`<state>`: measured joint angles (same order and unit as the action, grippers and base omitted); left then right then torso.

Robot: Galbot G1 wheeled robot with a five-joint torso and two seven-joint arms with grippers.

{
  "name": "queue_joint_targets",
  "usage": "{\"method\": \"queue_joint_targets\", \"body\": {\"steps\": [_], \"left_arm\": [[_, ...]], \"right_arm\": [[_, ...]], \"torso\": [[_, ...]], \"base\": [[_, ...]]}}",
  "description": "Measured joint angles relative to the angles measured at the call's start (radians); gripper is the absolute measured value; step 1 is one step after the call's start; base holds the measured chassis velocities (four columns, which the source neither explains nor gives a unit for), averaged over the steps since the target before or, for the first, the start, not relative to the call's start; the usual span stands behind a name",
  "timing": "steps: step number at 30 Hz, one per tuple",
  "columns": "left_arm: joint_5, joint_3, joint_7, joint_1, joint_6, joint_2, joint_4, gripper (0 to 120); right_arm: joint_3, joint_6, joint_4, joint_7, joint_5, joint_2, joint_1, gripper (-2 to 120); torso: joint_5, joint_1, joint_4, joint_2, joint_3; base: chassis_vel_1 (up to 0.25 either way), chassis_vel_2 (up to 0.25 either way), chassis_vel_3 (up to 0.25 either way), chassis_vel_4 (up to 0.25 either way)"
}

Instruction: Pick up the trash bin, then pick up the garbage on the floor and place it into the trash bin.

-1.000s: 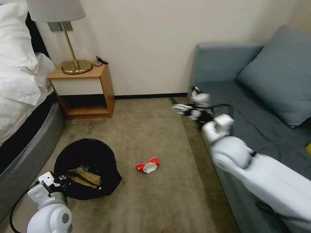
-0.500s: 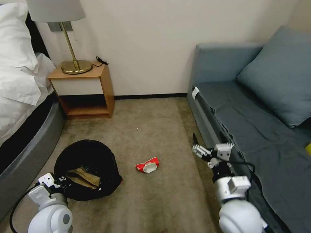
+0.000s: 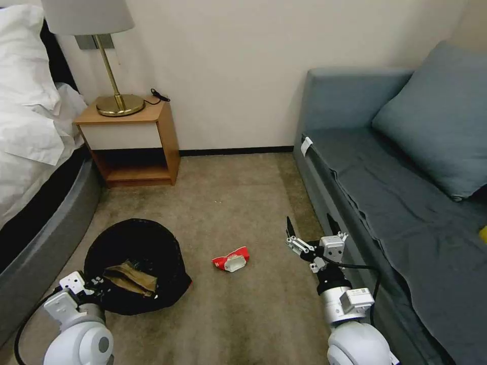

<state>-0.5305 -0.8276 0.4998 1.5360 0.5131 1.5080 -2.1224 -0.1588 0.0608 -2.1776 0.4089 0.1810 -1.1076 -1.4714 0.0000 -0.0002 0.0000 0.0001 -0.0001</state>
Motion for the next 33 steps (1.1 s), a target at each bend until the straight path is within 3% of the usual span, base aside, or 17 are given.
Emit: {"method": "queue_joint_targets", "body": {"steps": [15, 21, 23, 25, 26, 33], "left_arm": [[-0.003, -0.003, -0.003, -0.01, -0.011, 0.001, 0.022, 3], [-0.003, -0.003, -0.005, -0.012, -0.013, 0.001, 0.029, 3], [-0.002, -0.002, -0.009, -0.01, -0.013, -0.001, 0.029, 3], [-0.002, -0.002, -0.009, -0.01, -0.013, -0.001, 0.029, 3], [0.0, 0.0, -0.011, -0.009, -0.015, -0.001, 0.029, 3], [0.003, 0.002, -0.012, -0.008, -0.019, 0.003, 0.027, 3]], "right_arm": [[0.045, 0.002, 0.044, -0.008, 0.004, 0.023, 0.064, 100], [0.167, 0.0, 0.138, -0.061, 0.136, 0.108, 0.262, 100], [0.259, -0.015, 0.209, -0.165, 0.224, 0.176, 0.406, 100], [0.282, -0.016, 0.221, -0.187, 0.245, 0.19, 0.433, 100], [0.369, -0.047, 0.254, -0.244, 0.322, 0.233, 0.522, 100], [0.516, -0.12, 0.292, -0.336, 0.442, 0.29, 0.698, 100]], "torso": [[0.0, 0.0, -0.0003, 0.0, 0.0], [0.0001, 0.0, 0.0001, 0.0, 0.0], [0.0001, 0.0, 0.0002, 0.0, 0.0], [0.0002, 0.0, 0.0003, 0.0, 0.0], [0.0001, 0.0, 0.0002, 0.0, 0.0], [0.0002, 0.0, -0.0001, 0.0, 0.0]], "base": [[-0.19, 0.187, 0.194, -0.189], [-0.018, 0.008, 0.01, -0.015], [0.0, 0.0, 0.0, 0.0], [0.0, 0.0, 0.0, 0.0], [0.0, 0.0, 0.0, 0.0], [0.0, 0.0, 0.0, 0.0]]}}
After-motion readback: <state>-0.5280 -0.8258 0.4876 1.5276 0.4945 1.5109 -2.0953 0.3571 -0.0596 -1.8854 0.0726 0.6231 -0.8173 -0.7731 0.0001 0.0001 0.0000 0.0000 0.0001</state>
